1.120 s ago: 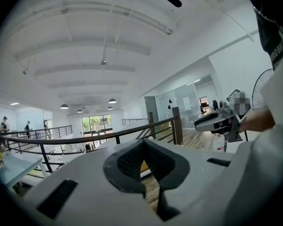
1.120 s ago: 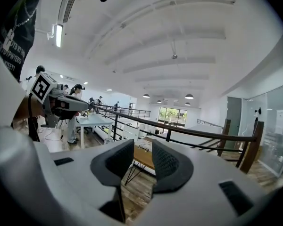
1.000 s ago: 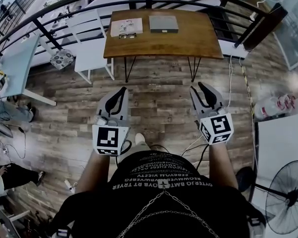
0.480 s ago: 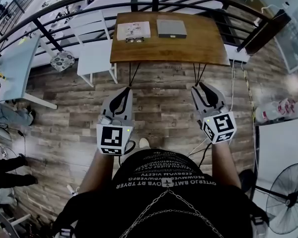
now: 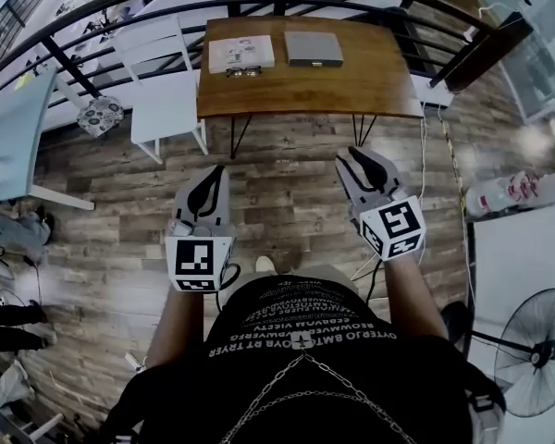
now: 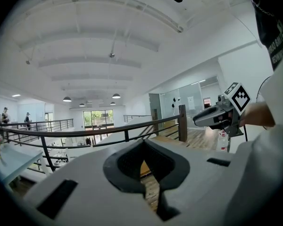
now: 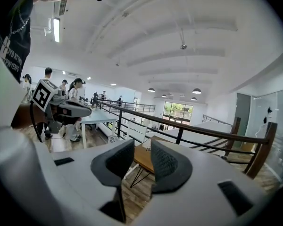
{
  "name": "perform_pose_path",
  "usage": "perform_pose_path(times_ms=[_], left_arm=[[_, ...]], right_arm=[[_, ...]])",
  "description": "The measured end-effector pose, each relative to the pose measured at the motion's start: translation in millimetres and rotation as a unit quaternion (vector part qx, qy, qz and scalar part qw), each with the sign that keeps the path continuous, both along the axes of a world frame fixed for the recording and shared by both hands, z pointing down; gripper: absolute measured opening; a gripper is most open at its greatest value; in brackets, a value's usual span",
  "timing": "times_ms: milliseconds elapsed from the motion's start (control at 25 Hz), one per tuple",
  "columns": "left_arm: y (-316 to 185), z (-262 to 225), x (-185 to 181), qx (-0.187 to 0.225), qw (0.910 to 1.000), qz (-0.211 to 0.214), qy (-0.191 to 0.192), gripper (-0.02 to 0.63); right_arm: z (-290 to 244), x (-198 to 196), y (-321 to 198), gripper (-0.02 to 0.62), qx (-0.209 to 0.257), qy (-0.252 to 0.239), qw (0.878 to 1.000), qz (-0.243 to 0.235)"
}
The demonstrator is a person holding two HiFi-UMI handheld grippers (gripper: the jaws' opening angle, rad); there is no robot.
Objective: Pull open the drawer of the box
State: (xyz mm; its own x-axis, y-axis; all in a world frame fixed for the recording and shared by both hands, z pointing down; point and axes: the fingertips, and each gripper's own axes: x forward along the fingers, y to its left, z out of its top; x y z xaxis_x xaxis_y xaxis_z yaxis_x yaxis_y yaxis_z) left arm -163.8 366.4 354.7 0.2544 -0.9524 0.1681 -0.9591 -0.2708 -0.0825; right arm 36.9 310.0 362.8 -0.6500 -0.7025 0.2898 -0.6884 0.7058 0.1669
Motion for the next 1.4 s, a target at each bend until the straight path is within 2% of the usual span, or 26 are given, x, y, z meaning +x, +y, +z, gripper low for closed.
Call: perform_pose_path(times_ms=[360,720,1040,1400], left_arm=[[-6,-6,8,0.007,0.9996,0.027,0.006,0.006],[-22,8,30,-0.011,0.9987,0.05,-0.003,0.006],[-68,1,49,-0.007,0.9984,0.054,-0.015,0.006],[-120,4,62,-0.01,0.9985,0.053,-0.012,0.006]], right_arm=[[-9,5,-2,0.104,0.003,0.006,1.0,0.019],[5,25,-11,0.104,-0.008,-0.003,0.999,0.035],[10,51,-55,0.104,-0.014,-0.02,0.999,0.048],[17,66,-99,0.104,-0.022,-0.018,0.999,0.044]])
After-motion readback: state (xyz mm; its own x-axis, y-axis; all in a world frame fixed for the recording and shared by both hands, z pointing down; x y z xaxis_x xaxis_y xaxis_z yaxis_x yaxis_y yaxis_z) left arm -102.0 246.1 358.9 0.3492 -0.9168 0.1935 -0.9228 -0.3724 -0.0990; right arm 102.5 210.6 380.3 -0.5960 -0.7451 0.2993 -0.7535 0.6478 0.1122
